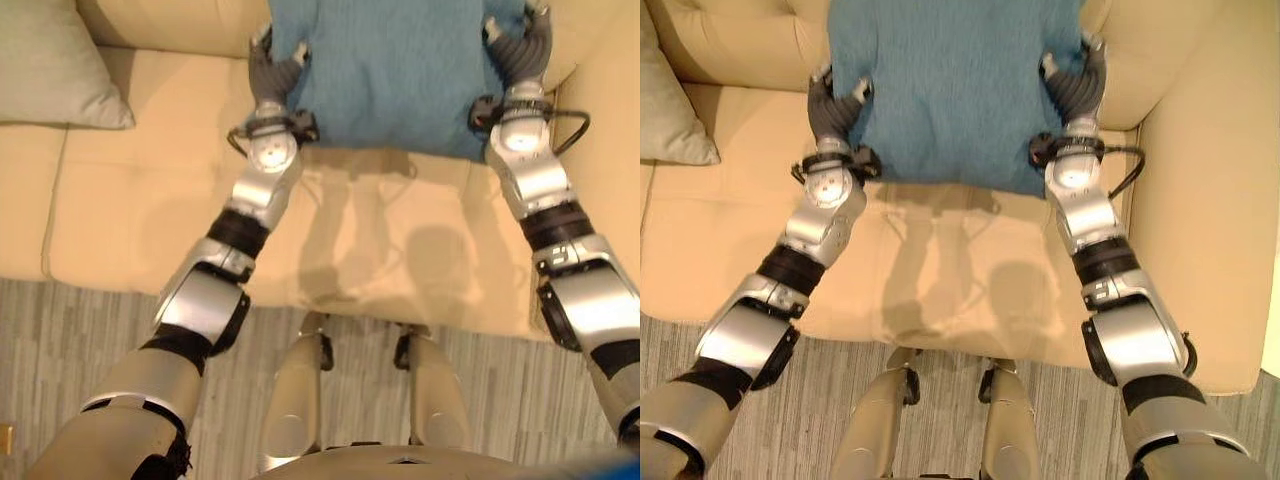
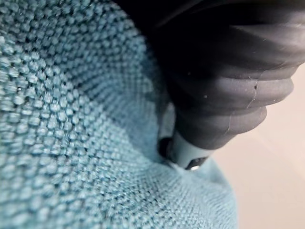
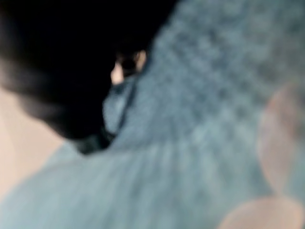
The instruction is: Pick up all the scattered cushions and arrange them neatly on the sofa.
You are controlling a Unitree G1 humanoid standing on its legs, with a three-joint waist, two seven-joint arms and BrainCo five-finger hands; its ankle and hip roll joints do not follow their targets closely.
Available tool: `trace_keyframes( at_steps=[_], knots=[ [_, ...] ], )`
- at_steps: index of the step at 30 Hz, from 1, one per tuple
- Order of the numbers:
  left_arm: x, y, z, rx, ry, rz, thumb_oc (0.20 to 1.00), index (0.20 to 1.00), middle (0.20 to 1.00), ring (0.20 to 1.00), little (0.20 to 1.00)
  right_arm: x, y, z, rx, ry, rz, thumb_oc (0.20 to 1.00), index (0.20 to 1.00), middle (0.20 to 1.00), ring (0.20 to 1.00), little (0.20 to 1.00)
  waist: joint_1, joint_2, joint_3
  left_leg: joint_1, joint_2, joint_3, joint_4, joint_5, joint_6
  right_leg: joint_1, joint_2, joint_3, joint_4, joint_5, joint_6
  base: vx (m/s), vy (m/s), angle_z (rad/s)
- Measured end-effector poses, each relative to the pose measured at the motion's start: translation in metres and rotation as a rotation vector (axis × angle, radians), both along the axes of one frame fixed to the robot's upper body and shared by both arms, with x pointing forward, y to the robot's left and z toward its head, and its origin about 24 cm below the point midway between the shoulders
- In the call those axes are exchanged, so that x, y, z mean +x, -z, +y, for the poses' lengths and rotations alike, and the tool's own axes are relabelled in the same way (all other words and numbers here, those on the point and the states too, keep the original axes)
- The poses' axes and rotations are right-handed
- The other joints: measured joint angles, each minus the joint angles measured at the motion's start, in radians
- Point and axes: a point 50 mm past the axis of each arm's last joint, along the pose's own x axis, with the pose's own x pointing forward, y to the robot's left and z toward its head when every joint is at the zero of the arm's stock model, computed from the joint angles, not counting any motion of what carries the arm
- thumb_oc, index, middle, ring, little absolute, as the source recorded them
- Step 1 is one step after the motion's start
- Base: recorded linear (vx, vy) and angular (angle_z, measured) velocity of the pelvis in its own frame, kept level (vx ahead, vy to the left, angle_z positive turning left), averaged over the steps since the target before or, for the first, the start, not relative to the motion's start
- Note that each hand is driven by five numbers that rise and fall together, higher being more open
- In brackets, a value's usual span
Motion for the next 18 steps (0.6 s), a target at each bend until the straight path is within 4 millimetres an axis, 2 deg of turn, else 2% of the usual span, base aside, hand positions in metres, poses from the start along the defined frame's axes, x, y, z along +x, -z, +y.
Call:
trace_keyframes(
  at_steps=[5, 9, 10, 11, 12, 13, 16, 17, 18],
  knots=[
    [-0.003, -0.031, -0.007, 0.021, -0.061, -0.080, 0.200, 0.200, 0.200, 0.200, 0.200, -0.001, -0.028, 0.005, -0.049, 0.078, -0.071, 0.200, 0.200, 0.200, 0.200, 0.200, -0.001, 0.000, 0.000, -0.098, 0.003, -0.009, -0.003, 0.025, 0.001, -0.102, 0.002, -0.002, 0.015, 0.007, -0.005, 0.03, -0.010, 0.03],
    [-0.003, -0.067, -0.011, 0.057, -0.104, -0.128, 0.200, 0.200, 0.200, 0.200, 0.200, -0.003, -0.065, 0.012, -0.092, 0.122, -0.126, 0.200, 0.200, 0.200, 0.200, 0.200, -0.002, 0.001, -0.001, -0.219, 0.004, -0.008, -0.004, 0.059, 0.000, -0.236, 0.003, 0.008, 0.028, 0.033, -0.006, 0.02, 0.003, -0.06],
    [-0.003, -0.074, -0.012, 0.078, -0.121, -0.129, 0.250, 0.250, 0.250, 0.250, 0.250, -0.002, -0.072, 0.011, -0.126, 0.154, -0.117, 0.200, 0.200, 0.200, 0.200, 0.200, -0.003, 0.001, -0.001, -0.260, 0.006, -0.008, -0.004, 0.067, 0.000, -0.279, 0.004, 0.011, 0.027, 0.045, -0.002, 0.01, 0.018, -0.06],
    [-0.002, -0.078, -0.013, 0.086, -0.127, -0.123, 0.401, 0.401, 0.401, 0.401, 0.401, -0.002, -0.076, 0.009, -0.139, 0.168, -0.106, 0.200, 0.200, 0.200, 0.200, 0.200, -0.002, 0.001, -0.001, -0.284, 0.006, -0.008, -0.004, 0.073, -0.001, -0.304, 0.006, 0.014, 0.027, 0.052, -0.001, 0.01, 0.024, -0.06],
    [-0.002, -0.080, -0.013, 0.098, -0.135, -0.120, 0.912, 0.912, 0.912, 0.912, 0.912, -0.002, -0.080, 0.007, -0.134, 0.173, -0.101, 0.200, 0.200, 0.200, 0.200, 0.200, -0.002, 0.002, -0.001, -0.305, 0.006, -0.008, -0.006, 0.078, -0.001, -0.325, 0.006, 0.016, 0.027, 0.058, -0.003, 0.01, 0.019, -0.04],
    [-0.002, -0.082, -0.014, 0.095, -0.129, -0.119, 1.000, 1.000, 1.000, 1.000, 1.000, -0.002, -0.081, 0.005, -0.119, 0.167, -0.094, 0.200, 0.200, 0.200, 0.200, 0.200, -0.002, 0.002, -0.001, -0.320, 0.005, -0.008, -0.011, 0.083, -0.003, -0.344, 0.005, 0.017, 0.028, 0.061, -0.004, 0.00, 0.000, 0.00],
    [-0.001, -0.083, -0.017, 0.075, -0.089, -0.089, 1.000, 1.000, 1.000, 1.000, 1.000, 0.000, -0.081, 0.001, -0.089, 0.150, -0.052, 0.200, 0.200, 0.200, 0.200, 0.200, 0.000, 0.016, 0.012, -0.355, -0.002, -0.003, -0.022, 0.101, 0.000, -0.389, 0.001, 0.031, 0.030, 0.075, 0.004, 0.00, 0.006, -0.02],
    [-0.001, -0.082, -0.020, 0.075, -0.069, -0.081, 1.000, 1.000, 1.000, 1.000, 1.000, 0.001, -0.080, -0.001, -0.069, 0.143, -0.039, 0.285, 0.285, 0.285, 0.285, 0.285, 0.004, 0.019, 0.013, -0.355, -0.003, -0.001, -0.022, 0.101, 0.001, -0.391, 0.000, 0.035, 0.031, 0.074, 0.004, 0.00, 0.000, 0.00],
    [-0.001, -0.083, -0.020, 0.071, -0.059, -0.077, 1.000, 1.000, 1.000, 1.000, 1.000, 0.002, -0.082, 0.000, -0.056, 0.135, -0.023, 0.511, 0.511, 0.511, 0.511, 0.511, 0.004, 0.019, 0.013, -0.355, -0.003, 0.000, -0.022, 0.101, 0.001, -0.392, 0.000, 0.038, 0.031, 0.075, 0.005, 0.00, -0.001, -0.03]
  ],
)
